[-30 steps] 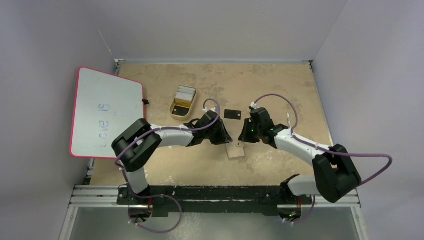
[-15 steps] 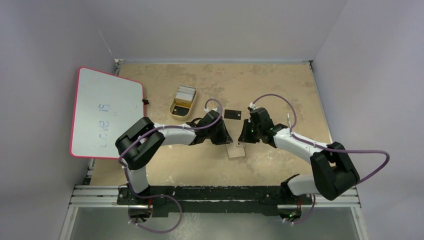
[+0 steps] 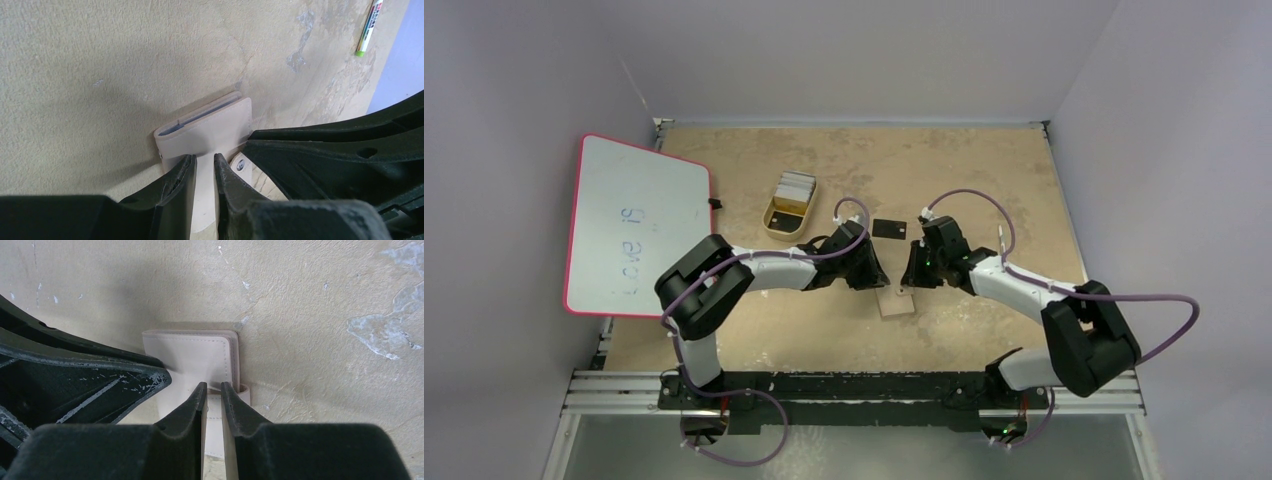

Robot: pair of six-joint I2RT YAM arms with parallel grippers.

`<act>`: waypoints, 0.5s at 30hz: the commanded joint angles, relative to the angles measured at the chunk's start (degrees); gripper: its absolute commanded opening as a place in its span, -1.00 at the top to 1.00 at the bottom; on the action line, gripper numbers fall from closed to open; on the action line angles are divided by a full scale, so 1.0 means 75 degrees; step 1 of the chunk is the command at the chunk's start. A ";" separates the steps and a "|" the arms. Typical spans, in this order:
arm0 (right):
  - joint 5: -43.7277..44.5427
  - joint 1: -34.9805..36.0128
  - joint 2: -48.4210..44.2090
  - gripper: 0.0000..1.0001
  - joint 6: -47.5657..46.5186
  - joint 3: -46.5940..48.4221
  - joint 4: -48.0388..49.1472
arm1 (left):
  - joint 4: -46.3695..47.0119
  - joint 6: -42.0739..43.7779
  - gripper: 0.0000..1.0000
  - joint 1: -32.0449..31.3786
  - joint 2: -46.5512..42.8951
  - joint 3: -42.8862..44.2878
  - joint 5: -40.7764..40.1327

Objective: Put the credit cards into the card holder
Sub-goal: Close the card holder at the center of the board.

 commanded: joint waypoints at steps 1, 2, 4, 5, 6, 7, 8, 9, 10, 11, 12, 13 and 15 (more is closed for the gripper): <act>-0.0023 0.0020 -0.0312 0.62 -0.0012 0.0022 -0.0137 | -0.0429 0.0314 0.61 -0.0001 0.0231 0.0084 -0.0499; -0.0013 0.0018 -0.0366 0.62 -0.0012 0.0026 -0.0167 | -0.0429 0.0314 0.61 0.0006 0.0247 0.0089 -0.0500; -0.0028 0.0021 -0.0457 0.61 -0.0021 0.0025 -0.0213 | -0.0429 0.0315 0.61 -0.0001 0.0245 0.0086 -0.0498; -0.0049 0.0031 -0.0482 0.61 -0.0029 0.0025 -0.0219 | -0.0429 0.0320 0.61 -0.0001 0.0243 0.0092 -0.0487; -0.0073 0.0025 -0.0498 0.61 -0.0036 0.0009 -0.0206 | -0.0429 0.0321 0.61 0.0005 0.0243 0.0093 -0.0493; -0.0097 0.0025 -0.0511 0.61 -0.0038 0.0003 -0.0199 | -0.0429 0.0318 0.61 0.0006 0.0248 0.0099 -0.0486; -0.0119 0.0030 -0.0514 0.61 -0.0039 0.0002 -0.0192 | -0.0429 0.0318 0.61 0.0007 0.0236 0.0101 -0.0500; -0.0161 0.0028 -0.0514 0.60 -0.0049 0.0008 -0.0177 | -0.0445 0.0315 0.61 0.0000 0.0231 0.0096 -0.0502; -0.0199 0.0025 -0.0520 0.60 -0.0065 0.0002 -0.0163 | -0.0442 0.0314 0.61 0.0002 0.0238 0.0096 -0.0496; -0.0246 0.0030 -0.0525 0.60 -0.0061 -0.0014 -0.0142 | -0.0441 0.0306 0.61 -0.0001 0.0246 0.0102 -0.0497; -0.0265 0.0025 -0.0526 0.61 -0.0066 -0.0030 -0.0132 | -0.0432 0.0303 0.61 -0.0001 0.0243 0.0099 -0.0495; -0.0275 0.0033 -0.0526 0.60 -0.0070 -0.0027 -0.0138 | -0.0430 0.0310 0.61 -0.0001 0.0243 0.0094 -0.0501; -0.0328 0.0037 -0.0508 0.61 -0.0075 -0.0066 -0.0109 | -0.0439 0.0303 0.61 0.0000 0.0243 0.0105 -0.0498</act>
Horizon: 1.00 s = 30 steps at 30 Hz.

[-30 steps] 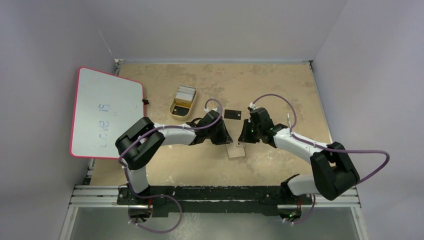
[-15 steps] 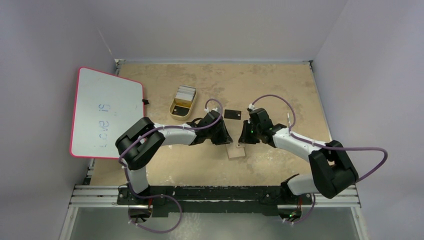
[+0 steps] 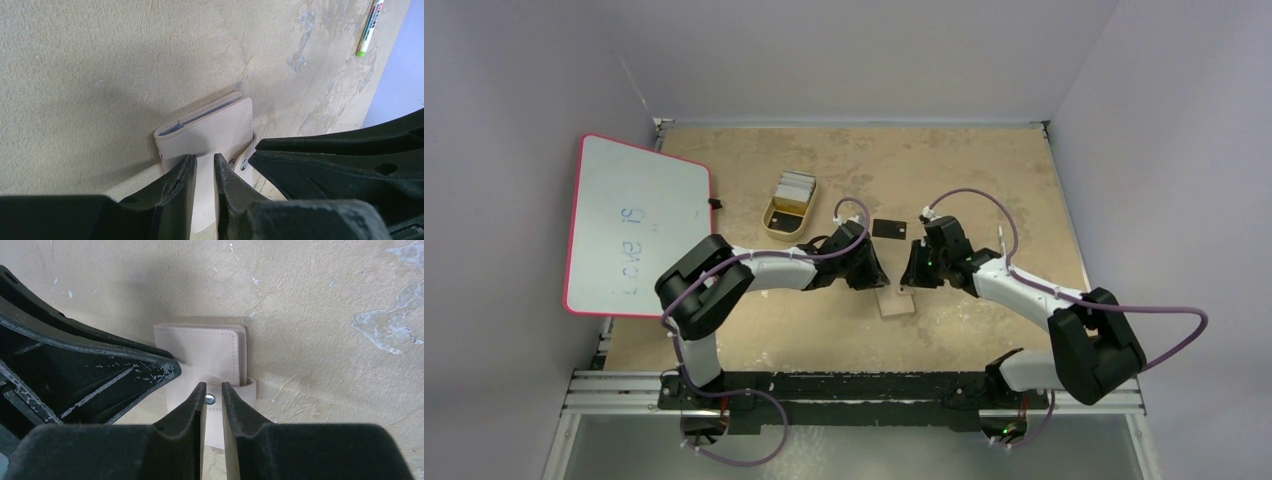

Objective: Put the credit cards into the card holder
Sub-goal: Close the card holder at the center of the board.

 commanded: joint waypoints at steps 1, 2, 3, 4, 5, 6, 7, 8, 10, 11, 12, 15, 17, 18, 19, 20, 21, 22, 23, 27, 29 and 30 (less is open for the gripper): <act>-0.0287 0.0036 -0.0165 0.61 -0.0073 -0.0084 0.0051 | -0.0432 0.0303 0.61 0.0005 0.0243 0.0111 -0.0477; -0.0327 0.0051 -0.0153 0.61 -0.0077 -0.0104 0.0083 | -0.0432 0.0304 0.61 0.0005 0.0245 0.0109 -0.0478; -0.0351 0.0057 -0.0139 0.61 -0.0070 -0.0131 0.0118 | -0.0432 0.0303 0.61 0.0005 0.0243 0.0110 -0.0480; -0.0374 0.0065 -0.0135 0.61 -0.0072 -0.0146 0.0148 | -0.0432 0.0303 0.61 0.0005 0.0243 0.0109 -0.0476; -0.0392 0.0081 -0.0124 0.61 -0.0071 -0.0145 0.0164 | -0.0432 0.0306 0.61 0.0005 0.0254 0.0110 -0.0481; -0.0385 0.0095 -0.0113 0.62 -0.0075 -0.0151 0.0157 | -0.0435 0.0296 0.61 0.0005 0.0264 0.0114 -0.0479; -0.0375 0.0104 -0.0112 0.62 -0.0061 -0.0156 0.0140 | -0.0433 0.0291 0.61 0.0005 0.0266 0.0120 -0.0474; -0.0362 0.0118 -0.0117 0.61 -0.0058 -0.0151 0.0127 | -0.0432 0.0292 0.61 0.0005 0.0278 0.0123 -0.0465; -0.0349 0.0154 -0.0106 0.61 -0.0058 -0.0154 0.0128 | -0.0432 0.0291 0.61 0.0005 0.0268 0.0114 -0.0474; -0.0349 0.0168 -0.0095 0.61 -0.0064 -0.0154 0.0131 | -0.0432 0.0291 0.61 0.0003 0.0271 0.0117 -0.0475; -0.0349 0.0183 -0.0089 0.62 -0.0052 -0.0154 0.0125 | -0.0432 0.0291 0.61 0.0005 0.0268 0.0120 -0.0481; -0.0337 0.0278 -0.0111 0.62 -0.0011 -0.0137 0.0131 | -0.0438 0.0288 0.61 -0.0002 0.0269 0.0105 -0.0476; -0.0293 0.0342 -0.0114 0.62 0.0017 -0.0130 0.0115 | -0.0434 0.0286 0.61 0.0005 0.0255 0.0094 -0.0487; -0.0250 0.0367 -0.0096 0.62 0.0032 -0.0114 0.0094 | -0.0432 0.0286 0.61 0.0011 0.0260 0.0091 -0.0487; -0.0200 0.0394 -0.0074 0.63 0.0046 -0.0102 0.0086 | -0.0432 0.0283 0.61 0.0006 0.0255 0.0111 -0.0487; -0.0171 0.0415 -0.0051 0.63 0.0049 -0.0105 0.0085 | -0.0432 0.0283 0.61 0.0005 0.0257 0.0100 -0.0491; -0.0152 0.0428 -0.0016 0.63 0.0048 -0.0112 0.0093 | -0.0432 0.0282 0.61 0.0005 0.0255 0.0102 -0.0487; -0.0140 0.0446 0.0049 0.63 0.0054 -0.0106 0.0099 | -0.0432 0.0282 0.61 0.0006 0.0257 0.0098 -0.0487; -0.0112 0.0470 0.0087 0.63 0.0062 -0.0107 0.0104 | -0.0432 0.0284 0.61 -0.0001 0.0258 0.0097 -0.0487; 0.0208 0.0594 0.0206 0.64 0.0139 -0.0043 -0.0032 | -0.0432 0.0279 0.61 -0.0001 0.0234 0.0072 -0.0500; 0.0405 0.0670 0.0246 0.65 0.0163 0.0022 -0.0164 | -0.0423 0.0282 0.61 0.0004 0.0230 0.0061 -0.0514; 0.0501 0.0710 0.0270 0.65 0.0172 0.0073 -0.0222 | -0.0424 0.0274 0.61 0.0005 0.0225 0.0057 -0.0511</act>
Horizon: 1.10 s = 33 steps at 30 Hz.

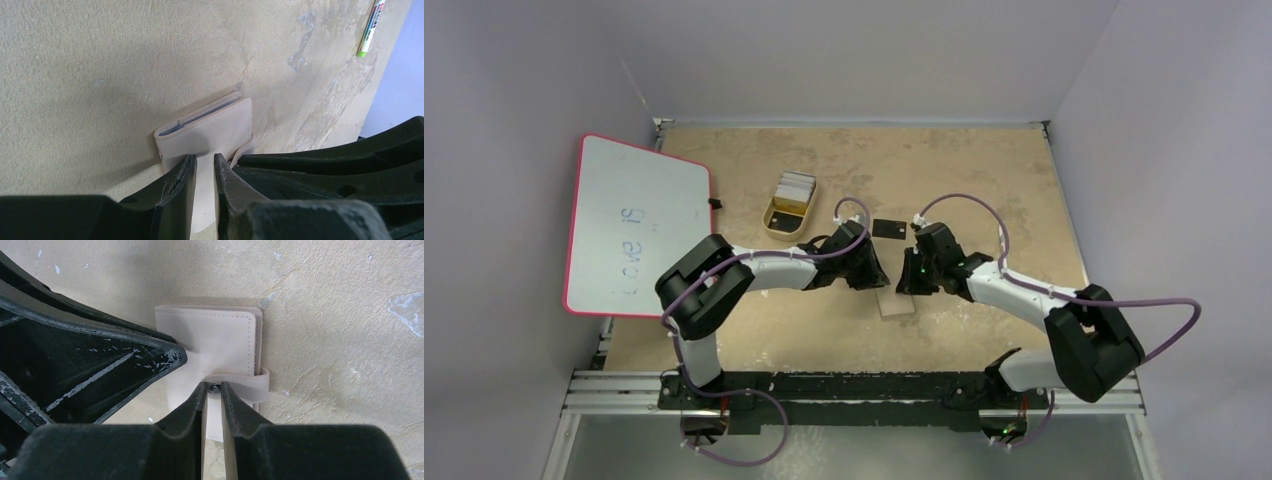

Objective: Put the credit cards into the card holder
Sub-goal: Close the card holder at the center of the board.

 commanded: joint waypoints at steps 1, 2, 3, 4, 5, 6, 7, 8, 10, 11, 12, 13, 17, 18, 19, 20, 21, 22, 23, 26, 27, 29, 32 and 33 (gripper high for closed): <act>0.0568 0.0230 0.0174 0.65 0.0124 0.0261 -0.0301 | -0.0354 0.0271 0.61 0.0008 0.0213 0.0009 -0.0498; 0.0684 0.0261 0.0209 0.65 0.0134 0.0315 -0.0357 | -0.0343 0.0273 0.61 0.0008 0.0205 0.0007 -0.0500; 0.0760 0.0289 0.0244 0.66 0.0139 0.0355 -0.0398 | -0.0338 0.0274 0.61 0.0008 0.0205 -0.0004 -0.0498; 0.0829 0.0330 0.0295 0.67 0.0150 0.0397 -0.0444 | -0.0342 0.0275 0.61 0.0008 0.0199 -0.0010 -0.0496; 0.0917 0.0378 0.0345 0.67 0.0156 0.0437 -0.0470 | -0.0337 0.0277 0.61 0.0003 0.0193 -0.0017 -0.0498; 0.0957 0.0435 0.0400 0.68 0.0176 0.0464 -0.0484 | -0.0332 0.0274 0.61 0.0001 0.0187 -0.0034 -0.0496; 0.0999 0.0473 0.0451 0.70 0.0200 0.0479 -0.0492 | -0.0316 0.0265 0.61 -0.0002 0.0176 -0.0049 -0.0496; 0.1045 0.0523 0.0505 0.71 0.0235 0.0499 -0.0494 | -0.0313 0.0268 0.61 -0.0002 0.0161 -0.0058 -0.0501; 0.1150 0.0648 0.0631 0.75 0.0290 0.0520 -0.0540 | -0.0290 0.0245 0.61 -0.0001 0.0141 -0.0081 -0.0505; 0.1192 0.0706 0.0714 0.77 0.0321 0.0533 -0.0575 | -0.0273 0.0228 0.61 -0.0004 0.0120 -0.0096 -0.0497; 0.1236 0.0778 0.0758 0.79 0.0371 0.0546 -0.0608 | -0.0258 0.0215 0.61 -0.0004 0.0103 -0.0118 -0.0506; 0.1284 0.0869 0.0789 0.81 0.0416 0.0561 -0.0637 | -0.0257 0.0221 0.61 -0.0001 0.0089 -0.0139 -0.0522; 0.1402 0.1212 0.0807 0.85 0.0643 0.0576 -0.0732 | -0.0242 0.0190 0.61 0.0000 0.0098 -0.0172 -0.0521; 0.1474 0.1303 0.0798 0.86 0.0724 0.0565 -0.0799 | -0.0254 0.0178 0.61 0.0005 0.0099 -0.0173 -0.0509; 0.1554 0.1405 0.0779 0.87 0.0815 0.0564 -0.0868 | -0.0270 0.0184 0.61 0.0010 0.0093 -0.0171 -0.0510; 0.1657 0.1510 0.0757 0.87 0.0919 0.0561 -0.0963 | -0.0293 0.0178 0.61 0.0018 0.0088 -0.0176 -0.0532; 0.1775 0.1644 0.0734 0.89 0.1050 0.0556 -0.1041 | -0.0322 0.0190 0.60 0.0028 0.0093 -0.0172 -0.0541; 0.1905 0.1808 0.0717 0.91 0.1185 0.0561 -0.1150 | -0.0324 0.0194 0.60 0.0041 0.0094 -0.0170 -0.0542; 0.2007 0.1937 0.0701 0.93 0.1333 0.0554 -0.1194 | -0.0330 0.0180 0.60 0.0053 0.0116 -0.0160 -0.0514; 0.2100 0.2207 0.0760 1.00 0.1802 0.0342 -0.1130 | -0.0369 0.0171 0.60 0.0095 0.0157 -0.0137 -0.0472; 0.2106 0.2294 0.0795 1.00 0.1956 0.0247 -0.1056 | -0.0380 0.0174 0.60 0.0109 0.0141 -0.0129 -0.0491; 0.2066 0.2460 0.0891 1.00 0.2213 0.0036 -0.0830 | -0.0416 0.0180 0.60 0.0135 0.0127 -0.0126 -0.0500; 0.2209 0.2666 0.1291 1.00 0.2429 0.0023 -0.0804 | -0.0458 0.0205 0.60 0.0160 0.0133 -0.0093 -0.0497; 0.2228 0.2705 0.1437 1.00 0.2468 0.0033 -0.0784 | -0.0464 0.0192 0.60 0.0160 0.0137 -0.0080 -0.0483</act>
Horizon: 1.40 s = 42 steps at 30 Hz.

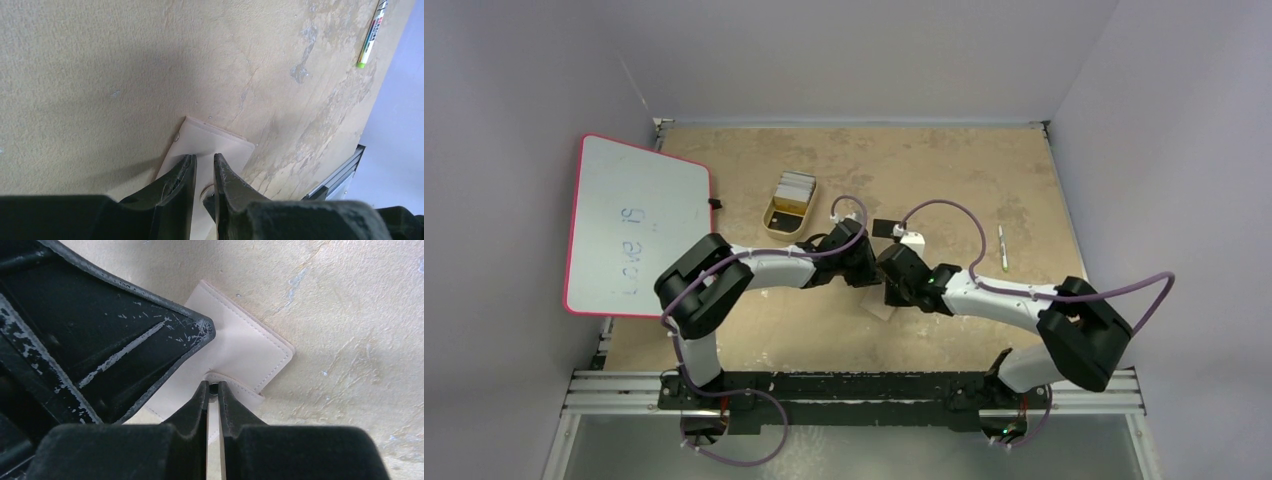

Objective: Put the credit cards into the card holder
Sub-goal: Close the card holder at the center of the board.

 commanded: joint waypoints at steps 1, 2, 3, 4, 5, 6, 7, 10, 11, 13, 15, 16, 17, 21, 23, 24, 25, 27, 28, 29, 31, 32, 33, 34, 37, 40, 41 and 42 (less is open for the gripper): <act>-0.0559 0.0442 0.1007 1.00 0.0776 -0.0417 -0.0280 | -0.0468 0.0205 0.60 0.0041 0.0170 -0.0065 -0.0389; -0.0558 0.0512 0.1117 1.00 0.0803 -0.0396 -0.0272 | -0.0474 0.0189 0.60 0.0041 0.0175 -0.0066 -0.0353; -0.0501 0.0594 0.1209 1.00 0.0880 -0.0356 -0.0331 | -0.0502 0.0192 0.60 0.0041 0.0167 -0.0073 -0.0348; -0.0425 0.0704 0.1288 1.00 0.0957 -0.0329 -0.0403 | -0.0544 0.0186 0.60 0.0057 0.0150 -0.0106 -0.0353; -0.0409 0.0794 0.1363 1.00 0.0995 -0.0304 -0.0444 | -0.0574 0.0187 0.60 0.0094 0.0130 -0.0125 -0.0347; -0.0385 0.0888 0.1432 1.00 0.1053 -0.0270 -0.0483 | -0.0559 0.0180 0.60 0.0148 0.0094 -0.0166 -0.0290; -0.0284 0.1038 0.1470 1.00 0.1159 -0.0220 -0.0568 | -0.0535 0.0148 0.60 0.0233 0.0035 -0.0209 -0.0207; -0.0034 0.1383 0.1622 1.00 0.1447 -0.0099 -0.0816 | -0.0443 0.0100 0.60 0.0503 -0.0204 -0.0317 0.0002; 0.0003 0.1493 0.1714 1.00 0.1566 -0.0061 -0.0909 | -0.0472 0.0115 0.60 0.0538 -0.0315 -0.0326 -0.0022; -0.0020 0.1630 0.1898 1.00 0.1708 -0.0049 -0.0969 | -0.0622 0.0196 0.60 0.0588 -0.0460 -0.0286 -0.0070; -0.0063 0.1673 0.2006 1.00 0.1789 -0.0130 -0.0882 | -0.0774 0.0262 0.60 0.0624 -0.0534 -0.0279 -0.0055; -0.0062 0.1674 0.1995 1.00 0.1885 -0.0151 -0.0880 | -0.0796 0.0281 0.60 0.0645 -0.0588 -0.0323 -0.0024; -0.0078 0.1674 0.1936 1.00 0.1915 -0.0134 -0.0917 | -0.0806 0.0279 0.60 0.0663 -0.0661 -0.0395 -0.0002; 0.0028 0.1627 0.1372 1.00 0.1682 0.0203 -0.1326 | -0.0981 0.0436 0.60 0.0666 -0.1147 -0.0644 -0.0082; 0.0128 0.1490 0.1120 0.94 0.1445 0.0458 -0.1433 | -0.1131 0.0525 0.60 0.0670 -0.1305 -0.0709 -0.0116; 0.0161 0.1417 0.1028 0.88 0.1322 0.0602 -0.1471 | -0.1140 0.0535 0.60 0.0663 -0.1405 -0.0794 -0.0112; 0.0183 0.1337 0.0958 0.85 0.1212 0.0707 -0.1495 | -0.1135 0.0537 0.60 0.0660 -0.1498 -0.0881 -0.0113; 0.0184 0.1156 0.0893 0.79 0.0959 0.0886 -0.1460 | -0.1188 0.0557 0.60 0.0652 -0.1640 -0.1009 -0.0149; 0.0177 0.1065 0.0891 0.77 0.0841 0.0952 -0.1423 | -0.1249 0.0589 0.60 0.0655 -0.1689 -0.1032 -0.0179; 0.0160 0.0964 0.0907 0.76 0.0708 0.1018 -0.1402 | -0.1293 0.0620 0.60 0.0658 -0.1728 -0.1048 -0.0187; 0.0150 0.0848 0.0937 0.71 0.0502 0.1184 -0.1396 | -0.1397 0.0695 0.60 0.0661 -0.1791 -0.1053 -0.0215; 0.0136 0.0799 0.0932 0.68 0.0393 0.1284 -0.1381 | -0.1439 0.0711 0.60 0.0662 -0.1820 -0.1054 -0.0231; 0.0132 0.0761 0.0911 0.65 0.0299 0.1386 -0.1387 | -0.1475 0.0748 0.60 0.0657 -0.1828 -0.1054 -0.0251; 0.0148 0.0728 0.0868 0.63 0.0228 0.1491 -0.1395 | -0.1519 0.0768 0.60 0.0661 -0.1834 -0.1054 -0.0258; 0.0058 0.0637 0.0740 0.56 0.0008 0.1729 -0.1358 | -0.1562 0.0796 0.60 0.0660 -0.1876 -0.1095 -0.0267; 0.0005 0.0544 0.0671 0.52 -0.0105 0.1897 -0.1357 | -0.1530 0.0815 0.60 0.0655 -0.1885 -0.1166 -0.0210; 0.0014 0.0533 0.0663 0.50 -0.0120 0.1940 -0.1388 | -0.1493 0.0788 0.60 0.0661 -0.1888 -0.1201 -0.0179; 0.0021 0.0506 0.0658 0.48 -0.0135 0.1970 -0.1415 | -0.1437 0.0759 0.60 0.0659 -0.1882 -0.1242 -0.0133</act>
